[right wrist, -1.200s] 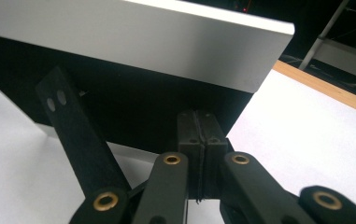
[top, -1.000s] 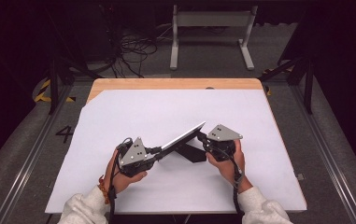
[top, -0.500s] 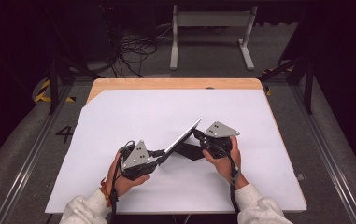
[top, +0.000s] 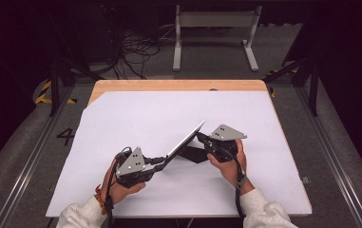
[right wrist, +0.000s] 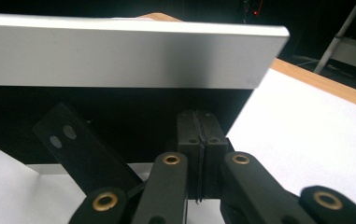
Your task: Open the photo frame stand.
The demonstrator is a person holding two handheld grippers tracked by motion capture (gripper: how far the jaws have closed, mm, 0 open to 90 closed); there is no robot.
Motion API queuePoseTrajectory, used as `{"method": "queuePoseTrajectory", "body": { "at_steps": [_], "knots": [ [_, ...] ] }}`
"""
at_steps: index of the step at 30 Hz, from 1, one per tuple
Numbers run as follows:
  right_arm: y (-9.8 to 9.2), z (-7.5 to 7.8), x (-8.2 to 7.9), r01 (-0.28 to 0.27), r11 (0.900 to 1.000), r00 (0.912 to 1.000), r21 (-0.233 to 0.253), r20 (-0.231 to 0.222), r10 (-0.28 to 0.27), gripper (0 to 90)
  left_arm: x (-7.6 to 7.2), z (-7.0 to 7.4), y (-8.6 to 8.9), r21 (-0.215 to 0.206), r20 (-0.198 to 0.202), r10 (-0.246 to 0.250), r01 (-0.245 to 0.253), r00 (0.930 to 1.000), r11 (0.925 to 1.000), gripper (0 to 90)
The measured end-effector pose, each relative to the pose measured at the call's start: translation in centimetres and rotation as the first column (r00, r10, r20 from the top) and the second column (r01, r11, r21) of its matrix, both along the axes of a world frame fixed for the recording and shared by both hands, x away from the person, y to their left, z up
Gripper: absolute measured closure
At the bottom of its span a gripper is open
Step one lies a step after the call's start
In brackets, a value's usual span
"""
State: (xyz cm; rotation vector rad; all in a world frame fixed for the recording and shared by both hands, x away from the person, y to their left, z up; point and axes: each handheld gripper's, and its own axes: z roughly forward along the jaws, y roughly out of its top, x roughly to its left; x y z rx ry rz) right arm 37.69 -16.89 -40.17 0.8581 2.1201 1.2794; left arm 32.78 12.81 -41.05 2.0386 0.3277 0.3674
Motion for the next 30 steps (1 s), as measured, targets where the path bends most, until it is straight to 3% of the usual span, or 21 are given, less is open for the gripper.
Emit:
{"method": "queuePoseTrajectory", "body": {
  "at_steps": [7, 14, 24, 30],
  "knots": [
    [0.5, 0.3, -0.5, -0.029, 0.999, 0.9992, -0.013, 0.028, 0.029, 90.0, 0.0, -0.1, -0.3, -0.004, -0.018, -0.002, 0.002, 0.9998, 1.0, 78.0],
    [0.9, 0.1, -0.5, -0.075, 0.997, 0.9971, -0.015, 0.014, 0.075, 89.7, -0.2, -0.2, -1.3, 0.008, -0.02, -0.022, 0.022, 0.9996, 0.9997, 78.2],
    [1.4, 0.2, -1.1, -0.094, 0.995, 0.9954, -0.02, 0.018, 0.094, 89.9, -0.5, -0.3, -2.2, 0.008, -0.01, -0.041, 0.042, 0.9991, 0.9991, 75.9],
    [1.3, 0.4, -1.2, -0.126, 0.992, 0.992, 0.009, -0.007, 0.126, 89.6, -0.4, -0.3, -2.6, 0.007, -0.011, -0.053, 0.053, 0.9985, 0.9986, 74.7]
  ]
}}
